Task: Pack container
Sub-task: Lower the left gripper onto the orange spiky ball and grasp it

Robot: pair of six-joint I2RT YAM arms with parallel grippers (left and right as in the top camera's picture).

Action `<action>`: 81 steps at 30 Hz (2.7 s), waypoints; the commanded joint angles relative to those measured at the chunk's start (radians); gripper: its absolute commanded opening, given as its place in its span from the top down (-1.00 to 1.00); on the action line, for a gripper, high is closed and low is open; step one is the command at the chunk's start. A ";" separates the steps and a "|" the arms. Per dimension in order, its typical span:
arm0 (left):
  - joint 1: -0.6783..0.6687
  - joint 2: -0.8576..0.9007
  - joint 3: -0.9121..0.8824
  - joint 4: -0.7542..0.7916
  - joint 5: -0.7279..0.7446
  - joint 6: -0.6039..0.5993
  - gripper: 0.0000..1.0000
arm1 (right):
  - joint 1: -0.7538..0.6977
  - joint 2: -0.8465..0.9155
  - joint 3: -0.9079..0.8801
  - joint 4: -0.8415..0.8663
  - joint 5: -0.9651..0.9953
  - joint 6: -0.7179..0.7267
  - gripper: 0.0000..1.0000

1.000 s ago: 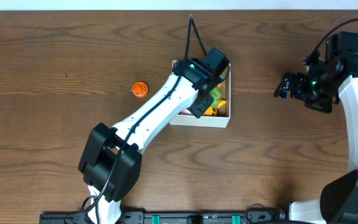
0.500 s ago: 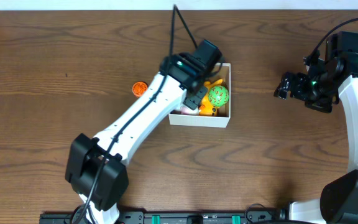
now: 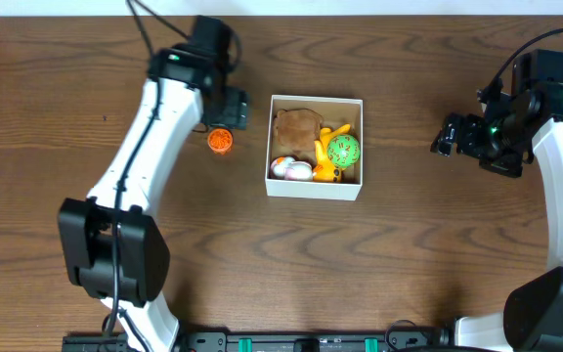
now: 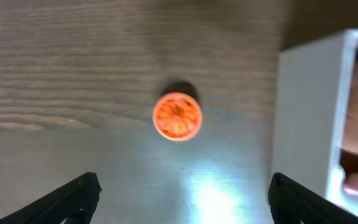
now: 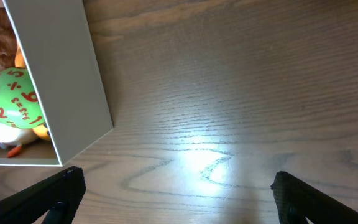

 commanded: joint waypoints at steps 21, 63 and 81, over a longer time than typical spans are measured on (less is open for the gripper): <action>0.053 0.316 0.004 0.096 0.096 0.048 -0.79 | -0.003 0.002 -0.002 -0.004 -0.001 -0.015 -0.99; 0.051 0.142 0.026 0.039 0.051 0.089 -0.47 | -0.003 0.002 -0.002 -0.014 -0.001 -0.015 -0.97; 0.056 0.335 0.024 0.073 0.046 0.089 -0.62 | -0.003 0.002 -0.002 -0.018 0.000 -0.015 -0.98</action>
